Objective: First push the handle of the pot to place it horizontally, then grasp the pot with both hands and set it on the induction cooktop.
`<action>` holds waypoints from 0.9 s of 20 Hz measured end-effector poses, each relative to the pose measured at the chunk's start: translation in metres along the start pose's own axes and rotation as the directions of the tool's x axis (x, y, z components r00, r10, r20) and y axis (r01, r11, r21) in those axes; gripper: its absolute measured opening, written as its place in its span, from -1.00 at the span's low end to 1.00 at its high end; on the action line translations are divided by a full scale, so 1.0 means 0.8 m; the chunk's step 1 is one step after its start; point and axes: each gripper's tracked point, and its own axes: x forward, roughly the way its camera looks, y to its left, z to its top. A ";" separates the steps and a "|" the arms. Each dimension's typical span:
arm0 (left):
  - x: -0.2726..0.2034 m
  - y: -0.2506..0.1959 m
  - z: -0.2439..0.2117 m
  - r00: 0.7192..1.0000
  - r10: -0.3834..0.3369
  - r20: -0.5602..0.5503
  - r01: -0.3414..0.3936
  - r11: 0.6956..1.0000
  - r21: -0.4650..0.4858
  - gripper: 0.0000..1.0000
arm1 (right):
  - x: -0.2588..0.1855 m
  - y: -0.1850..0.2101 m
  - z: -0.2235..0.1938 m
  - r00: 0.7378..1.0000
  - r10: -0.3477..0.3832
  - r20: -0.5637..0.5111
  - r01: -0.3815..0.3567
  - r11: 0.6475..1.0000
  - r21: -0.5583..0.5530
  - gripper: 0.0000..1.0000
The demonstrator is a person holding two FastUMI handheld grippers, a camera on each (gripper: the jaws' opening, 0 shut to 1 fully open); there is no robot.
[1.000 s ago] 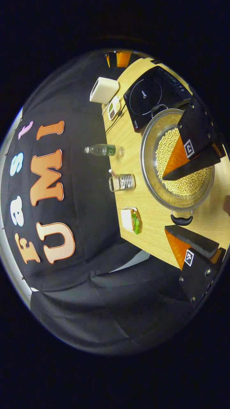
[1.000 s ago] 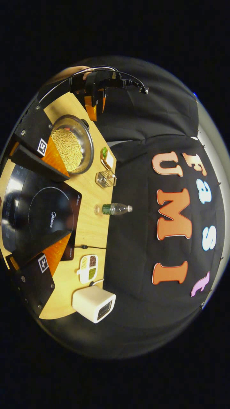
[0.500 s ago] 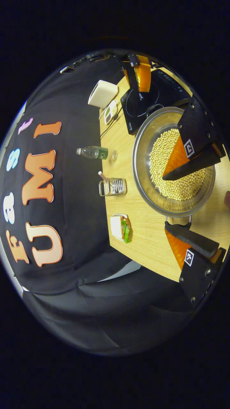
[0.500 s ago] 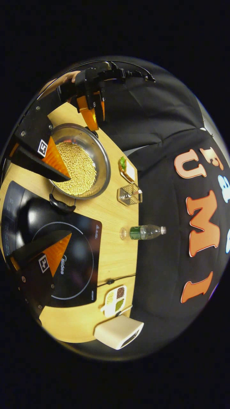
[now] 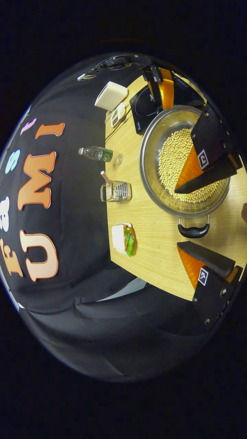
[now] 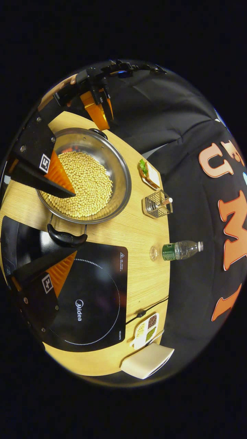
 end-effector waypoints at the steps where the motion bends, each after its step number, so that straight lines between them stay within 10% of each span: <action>1: 0.004 -0.002 -0.004 1.000 -0.011 -0.011 0.011 1.000 -0.011 0.75 | 0.004 -0.002 -0.001 1.000 -0.011 -0.007 0.011 1.000 0.003 0.82; 18: 0.041 0.038 -0.053 0.991 0.039 -0.128 -0.045 0.998 -0.039 0.75 | 0.060 0.007 0.008 0.996 -0.083 -0.023 0.082 0.996 -0.029 0.55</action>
